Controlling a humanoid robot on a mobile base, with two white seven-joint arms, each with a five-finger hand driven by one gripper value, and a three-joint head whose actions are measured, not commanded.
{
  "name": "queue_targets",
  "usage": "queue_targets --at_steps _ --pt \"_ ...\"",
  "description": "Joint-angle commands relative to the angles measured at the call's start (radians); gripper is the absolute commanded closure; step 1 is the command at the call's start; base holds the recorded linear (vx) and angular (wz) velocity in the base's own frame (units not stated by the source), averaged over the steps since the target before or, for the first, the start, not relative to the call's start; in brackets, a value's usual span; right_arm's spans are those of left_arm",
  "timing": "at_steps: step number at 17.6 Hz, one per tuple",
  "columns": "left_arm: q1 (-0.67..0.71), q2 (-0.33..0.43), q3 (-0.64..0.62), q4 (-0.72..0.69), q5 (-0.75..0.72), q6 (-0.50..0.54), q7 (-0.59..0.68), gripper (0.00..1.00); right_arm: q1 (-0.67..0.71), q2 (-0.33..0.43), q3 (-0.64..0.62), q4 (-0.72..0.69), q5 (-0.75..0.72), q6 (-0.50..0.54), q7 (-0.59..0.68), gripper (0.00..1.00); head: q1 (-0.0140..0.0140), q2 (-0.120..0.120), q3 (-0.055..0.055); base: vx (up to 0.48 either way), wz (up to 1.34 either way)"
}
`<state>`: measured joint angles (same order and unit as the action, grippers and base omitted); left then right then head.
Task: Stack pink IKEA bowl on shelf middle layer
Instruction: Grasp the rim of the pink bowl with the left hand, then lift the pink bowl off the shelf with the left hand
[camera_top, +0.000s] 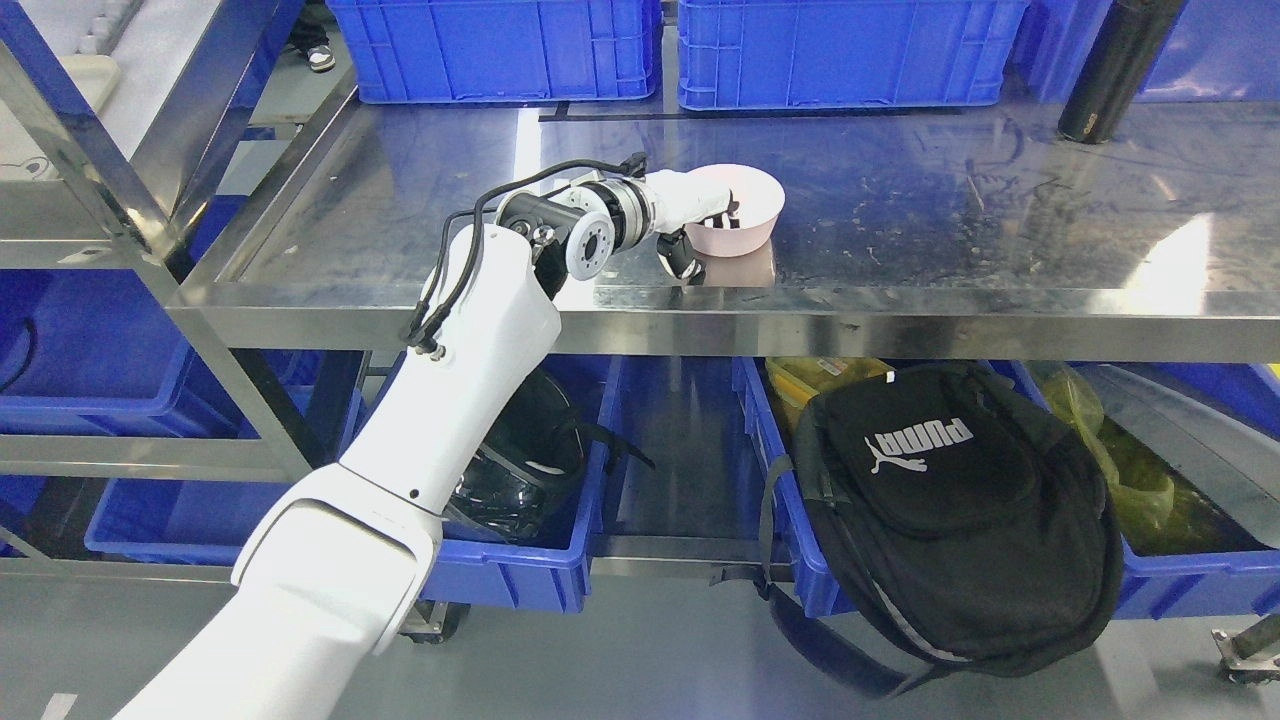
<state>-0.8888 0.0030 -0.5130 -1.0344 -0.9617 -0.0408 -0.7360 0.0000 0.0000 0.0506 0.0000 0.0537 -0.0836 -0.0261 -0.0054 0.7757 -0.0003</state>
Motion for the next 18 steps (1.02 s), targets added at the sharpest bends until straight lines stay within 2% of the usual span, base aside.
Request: queue_targets --at_steps 1,2,5,6,8,12,15,18 --pt "-0.016 0.014 -0.002 0.085 0.003 -0.022 -0.005 0.77 0.023 -0.017 0.0 -0.017 0.0 0.001 0.0 0.0 0.0 0.0 0.0 0.0 0.0" --pt "-0.016 0.014 0.013 0.085 0.008 -0.027 -0.003 0.82 0.023 -0.017 0.0 -0.017 0.0 0.001 0.0 0.0 0.0 0.0 0.0 0.0 0.0" --pt "-0.024 0.014 0.123 0.056 0.009 -0.062 0.01 0.87 0.023 -0.017 0.0 -0.017 0.0 0.001 0.0 0.0 0.0 0.0 0.0 0.0 0.0" --pt "-0.025 0.014 0.174 0.044 0.011 -0.114 0.009 0.92 0.023 -0.017 0.0 -0.017 0.0 0.001 0.0 0.0 0.0 0.0 0.0 0.0 0.0" --pt "-0.025 0.014 0.288 0.034 0.014 -0.282 0.004 1.0 0.023 -0.017 0.0 -0.017 0.0 0.001 0.0 0.0 0.0 0.0 0.0 0.0 0.0" --pt "-0.024 0.014 0.409 -0.035 0.026 -0.358 0.012 1.0 0.023 -0.017 0.0 -0.017 0.0 0.001 0.0 0.0 0.0 0.0 0.0 0.001 0.01" --pt "-0.004 0.014 0.43 -0.131 0.115 -0.491 -0.002 1.0 0.023 -0.017 0.0 -0.017 0.0 0.001 0.0 0.0 0.0 0.0 0.0 0.0 0.0" --pt "0.065 0.014 0.432 -0.261 0.213 -0.518 -0.014 1.0 0.023 -0.017 0.0 -0.017 0.0 0.001 0.0 0.0 0.0 0.0 0.0 0.0 0.0"
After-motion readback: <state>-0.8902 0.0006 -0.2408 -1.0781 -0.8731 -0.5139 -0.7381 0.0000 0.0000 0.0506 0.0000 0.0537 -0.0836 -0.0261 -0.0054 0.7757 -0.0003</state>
